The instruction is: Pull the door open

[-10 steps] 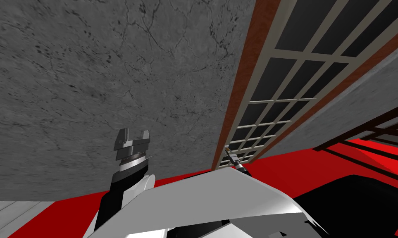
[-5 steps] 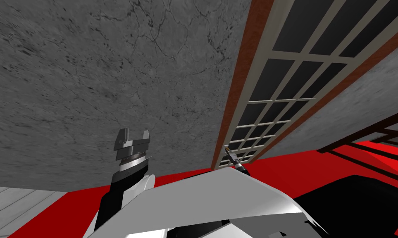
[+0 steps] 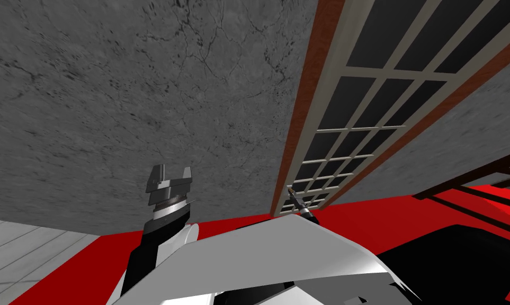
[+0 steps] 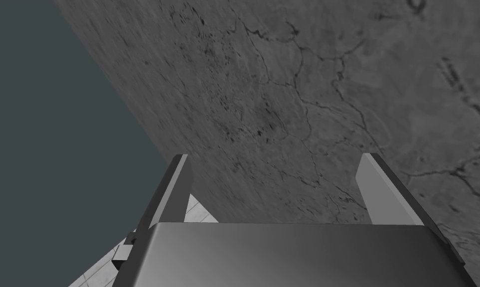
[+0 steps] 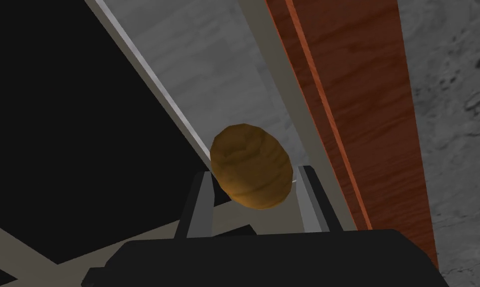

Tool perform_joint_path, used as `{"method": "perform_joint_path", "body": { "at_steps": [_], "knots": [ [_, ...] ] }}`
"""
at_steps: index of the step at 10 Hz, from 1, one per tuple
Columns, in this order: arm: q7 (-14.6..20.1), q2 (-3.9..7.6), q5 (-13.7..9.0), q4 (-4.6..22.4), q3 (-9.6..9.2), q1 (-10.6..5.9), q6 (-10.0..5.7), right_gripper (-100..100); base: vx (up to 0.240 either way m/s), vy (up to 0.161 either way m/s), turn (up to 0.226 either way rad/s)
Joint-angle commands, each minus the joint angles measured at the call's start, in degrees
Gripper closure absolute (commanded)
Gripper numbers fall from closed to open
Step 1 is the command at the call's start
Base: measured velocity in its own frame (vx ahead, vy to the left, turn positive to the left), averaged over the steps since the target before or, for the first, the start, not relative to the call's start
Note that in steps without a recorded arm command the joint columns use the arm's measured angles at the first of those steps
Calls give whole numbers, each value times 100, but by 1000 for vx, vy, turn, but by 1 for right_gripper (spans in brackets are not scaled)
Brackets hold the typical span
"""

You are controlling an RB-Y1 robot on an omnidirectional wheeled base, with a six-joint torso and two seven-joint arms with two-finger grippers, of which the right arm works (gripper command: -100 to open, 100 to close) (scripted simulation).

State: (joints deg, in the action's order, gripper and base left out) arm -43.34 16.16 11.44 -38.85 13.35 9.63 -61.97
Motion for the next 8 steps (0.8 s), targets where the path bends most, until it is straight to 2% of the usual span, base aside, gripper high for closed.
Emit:
{"method": "perform_joint_path", "body": {
  "at_steps": [1, 7, 8],
  "knots": [
    [286, -14, -87, 27, -60, -25, 23, 100, -59, -15, 52],
    [1180, -16, -390, 43, -222, -117, 103, 100, -43, -17, 46],
    [1235, -16, -390, 43, -222, -117, 103, 100, -35, -16, 33]
  ]
}}
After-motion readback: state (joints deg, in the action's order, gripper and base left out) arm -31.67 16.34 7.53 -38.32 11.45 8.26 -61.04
